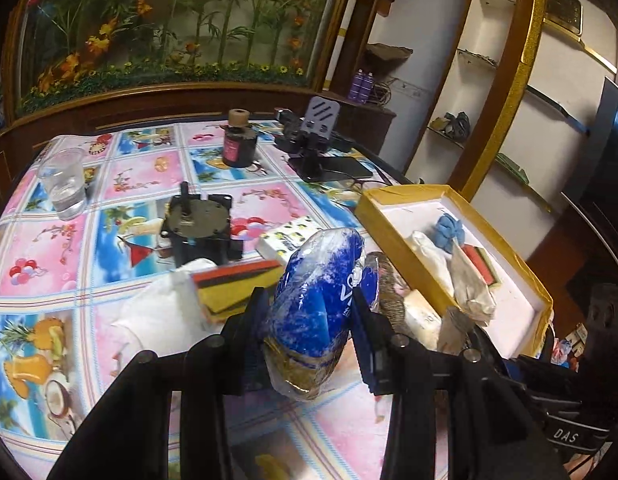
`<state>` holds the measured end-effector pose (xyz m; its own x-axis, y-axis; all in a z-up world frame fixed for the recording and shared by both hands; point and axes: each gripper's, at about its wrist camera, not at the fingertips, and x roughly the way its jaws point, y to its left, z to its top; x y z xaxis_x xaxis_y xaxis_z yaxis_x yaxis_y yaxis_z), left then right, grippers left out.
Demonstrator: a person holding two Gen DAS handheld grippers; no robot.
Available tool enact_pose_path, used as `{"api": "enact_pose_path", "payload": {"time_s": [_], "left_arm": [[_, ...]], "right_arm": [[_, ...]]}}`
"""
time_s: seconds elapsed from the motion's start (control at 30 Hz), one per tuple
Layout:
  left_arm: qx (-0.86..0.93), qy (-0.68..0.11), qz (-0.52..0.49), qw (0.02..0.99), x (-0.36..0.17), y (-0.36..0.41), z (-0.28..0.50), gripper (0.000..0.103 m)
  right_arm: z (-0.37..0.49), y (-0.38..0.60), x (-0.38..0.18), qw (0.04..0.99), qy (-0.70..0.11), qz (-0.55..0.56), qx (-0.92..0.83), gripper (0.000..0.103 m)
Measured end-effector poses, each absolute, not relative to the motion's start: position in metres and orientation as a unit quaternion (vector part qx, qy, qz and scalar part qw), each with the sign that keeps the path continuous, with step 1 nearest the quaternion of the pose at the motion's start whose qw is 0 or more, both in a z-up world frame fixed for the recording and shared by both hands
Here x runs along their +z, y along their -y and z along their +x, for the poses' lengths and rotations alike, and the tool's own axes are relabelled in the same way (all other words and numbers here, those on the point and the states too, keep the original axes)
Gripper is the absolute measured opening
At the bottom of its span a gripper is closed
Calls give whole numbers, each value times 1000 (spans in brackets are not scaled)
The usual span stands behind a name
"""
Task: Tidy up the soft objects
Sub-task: 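Lift and carry the blue bag and black packet toward the box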
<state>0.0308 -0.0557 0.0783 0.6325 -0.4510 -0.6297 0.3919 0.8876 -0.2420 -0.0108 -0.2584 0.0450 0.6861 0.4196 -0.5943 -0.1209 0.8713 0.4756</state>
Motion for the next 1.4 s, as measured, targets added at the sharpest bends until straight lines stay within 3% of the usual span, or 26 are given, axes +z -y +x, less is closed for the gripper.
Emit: {"api": "enact_pose_path", "payload": {"time_s": [1.03,1.4], "left_arm": [[-280,-367,-45,886,75,136,15,39],[-303,-384,-79,868,73,207,25,39]], "right_arm": [[-36,338,67,898,-321,277,119,33],[-55,399,73,899,-298,312,81,33]]}}
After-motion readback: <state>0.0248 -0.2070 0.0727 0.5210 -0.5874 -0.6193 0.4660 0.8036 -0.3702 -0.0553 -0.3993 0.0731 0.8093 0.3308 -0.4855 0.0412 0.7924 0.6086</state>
